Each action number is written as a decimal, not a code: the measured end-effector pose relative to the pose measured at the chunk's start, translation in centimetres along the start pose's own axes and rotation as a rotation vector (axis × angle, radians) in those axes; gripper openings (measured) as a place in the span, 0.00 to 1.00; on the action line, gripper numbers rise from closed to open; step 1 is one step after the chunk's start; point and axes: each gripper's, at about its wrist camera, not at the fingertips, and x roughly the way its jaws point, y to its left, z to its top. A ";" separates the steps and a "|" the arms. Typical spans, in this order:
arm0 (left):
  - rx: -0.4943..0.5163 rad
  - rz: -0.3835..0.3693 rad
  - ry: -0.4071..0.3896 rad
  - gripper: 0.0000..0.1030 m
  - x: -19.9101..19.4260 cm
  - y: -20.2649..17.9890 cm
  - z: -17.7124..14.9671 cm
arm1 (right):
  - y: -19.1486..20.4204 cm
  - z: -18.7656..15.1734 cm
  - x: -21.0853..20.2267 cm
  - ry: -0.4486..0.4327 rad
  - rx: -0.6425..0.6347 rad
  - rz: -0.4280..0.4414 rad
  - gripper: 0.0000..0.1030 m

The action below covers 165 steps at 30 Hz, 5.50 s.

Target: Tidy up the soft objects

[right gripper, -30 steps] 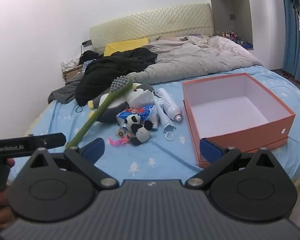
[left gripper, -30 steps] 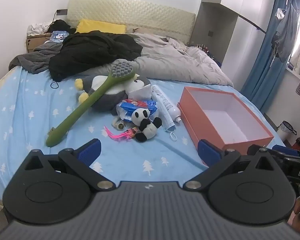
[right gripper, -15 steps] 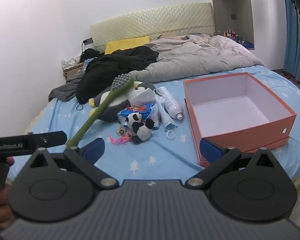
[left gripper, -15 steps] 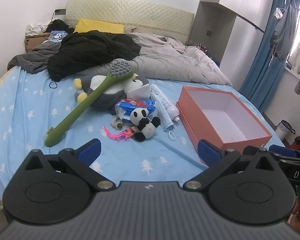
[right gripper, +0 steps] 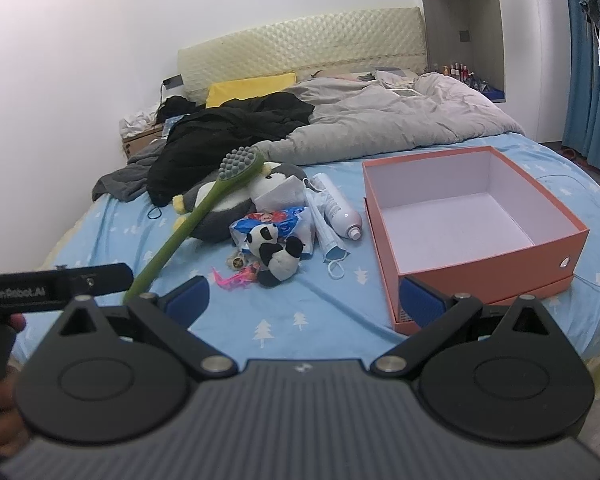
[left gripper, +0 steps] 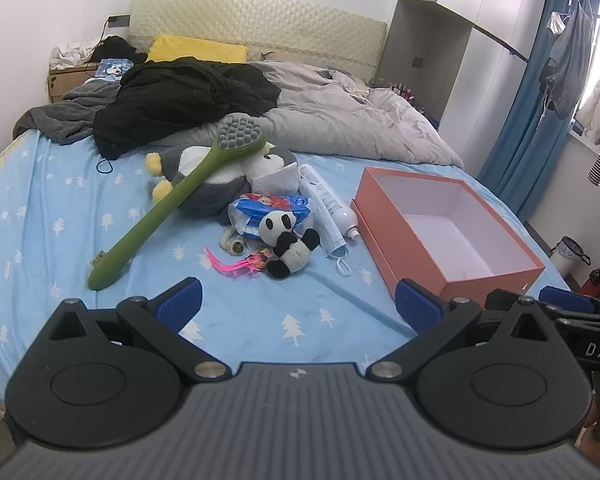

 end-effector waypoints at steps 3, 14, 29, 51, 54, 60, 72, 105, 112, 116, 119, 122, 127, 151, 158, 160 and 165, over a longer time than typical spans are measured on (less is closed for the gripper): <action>0.000 0.001 0.000 1.00 0.0 -0.1 0.0 | -0.1 0.0 0.1 0.006 0.000 -0.006 1.00; 0.003 0.009 -0.003 1.00 -0.1 0.1 0.1 | -0.1 -0.2 0.2 0.011 0.004 -0.002 1.00; 0.007 0.015 0.001 1.00 0.4 0.1 0.0 | -0.2 -0.4 0.6 0.023 0.009 0.004 1.00; 0.017 0.037 0.011 1.00 2.6 1.1 0.0 | -1.4 -0.8 3.0 0.063 0.063 0.001 1.00; 0.024 0.046 0.024 1.00 3.7 1.3 -0.1 | -1.6 -0.7 3.7 0.067 0.065 0.017 1.00; 0.015 0.050 0.032 1.00 6.4 2.1 0.2 | -1.5 -0.7 5.5 0.081 0.045 0.018 1.00; 0.043 0.071 0.054 1.00 13.3 4.4 1.1 | -0.8 -0.8 10.7 0.104 0.015 0.050 0.99; 0.061 -0.020 0.163 0.72 31.3 8.7 0.4 | -1.8 -0.4 31.0 0.264 0.192 0.214 0.72; 0.065 -0.089 0.175 0.61 34.2 9.4 0.6 | -2.5 -0.2 34.6 0.301 0.255 0.263 0.66; 0.083 -0.130 0.189 0.55 35.3 10.0 0.6 | -2.5 -0.3 36.0 0.328 0.282 0.311 0.65; 0.073 -0.170 0.215 0.49 36.0 10.4 0.5 | -2.5 -0.4 36.7 0.339 0.287 0.329 0.65; 0.061 -0.195 0.238 0.42 36.8 10.5 0.4 | -2.8 -0.8 37.2 0.358 0.319 0.367 0.58; 0.048 -0.183 0.235 0.34 37.0 10.2 0.4 | -3.0 -0.9 37.2 0.366 0.342 0.377 0.48; -0.032 -0.032 0.162 0.32 26.7 8.0 -3.0 | -2.9 -2.8 26.9 0.285 0.207 0.214 0.44; -0.072 -0.026 0.160 0.32 24.5 7.6 -3.8 | -2.6 -4.6 22.8 0.232 0.186 0.150 0.44; -0.072 -0.039 0.158 0.32 23.9 7.1 -3.6 | -2.4 -4.5 21.9 0.212 0.170 0.138 0.44; -0.048 -0.073 0.114 0.32 22.1 5.0 -1.7 | -2.4 -2.8 19.8 0.150 0.144 0.122 0.44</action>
